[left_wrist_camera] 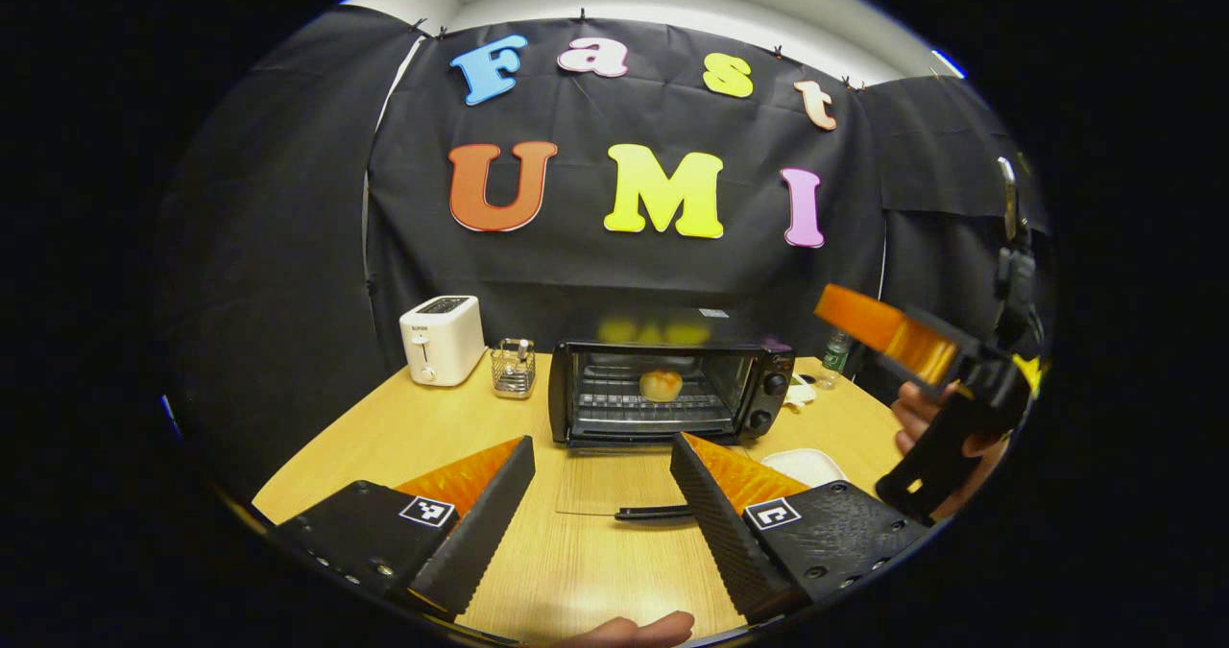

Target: Open the electric oven with the left hand, put the food in, and close the electric oven.

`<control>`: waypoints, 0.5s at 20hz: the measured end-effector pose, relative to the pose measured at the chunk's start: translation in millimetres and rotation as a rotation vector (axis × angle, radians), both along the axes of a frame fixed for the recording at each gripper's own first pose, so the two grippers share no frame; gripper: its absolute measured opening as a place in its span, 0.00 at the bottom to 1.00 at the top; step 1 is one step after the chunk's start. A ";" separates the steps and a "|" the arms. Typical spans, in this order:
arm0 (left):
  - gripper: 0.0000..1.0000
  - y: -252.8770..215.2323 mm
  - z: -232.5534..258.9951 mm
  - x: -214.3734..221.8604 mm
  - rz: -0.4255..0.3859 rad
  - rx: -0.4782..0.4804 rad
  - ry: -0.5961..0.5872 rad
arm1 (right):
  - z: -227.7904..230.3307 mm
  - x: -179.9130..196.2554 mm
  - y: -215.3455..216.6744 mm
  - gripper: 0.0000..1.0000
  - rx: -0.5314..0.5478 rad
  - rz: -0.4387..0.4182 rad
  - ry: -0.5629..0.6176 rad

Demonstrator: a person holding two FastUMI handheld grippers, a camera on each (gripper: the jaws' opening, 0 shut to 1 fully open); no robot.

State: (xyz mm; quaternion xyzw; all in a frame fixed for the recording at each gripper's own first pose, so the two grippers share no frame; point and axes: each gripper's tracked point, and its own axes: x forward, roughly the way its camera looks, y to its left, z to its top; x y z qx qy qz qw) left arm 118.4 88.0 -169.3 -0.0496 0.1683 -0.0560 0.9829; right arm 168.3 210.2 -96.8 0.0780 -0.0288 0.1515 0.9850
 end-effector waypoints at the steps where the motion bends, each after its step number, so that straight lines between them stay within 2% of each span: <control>1: 0.94 -3.5 -3.1 2.3 0.001 -0.005 0.002 | 9.2 -7.0 -16.1 0.95 -0.029 -0.035 -0.022; 4: 0.94 -16.3 -18.5 4.5 -0.014 0.008 0.020 | 24.3 -33.1 -57.2 0.95 -0.115 -0.121 -0.021; 10: 0.94 -62.3 -72.3 -5.4 -0.089 0.045 0.157 | 52.0 -78.0 -126.3 0.96 -0.093 -0.225 0.007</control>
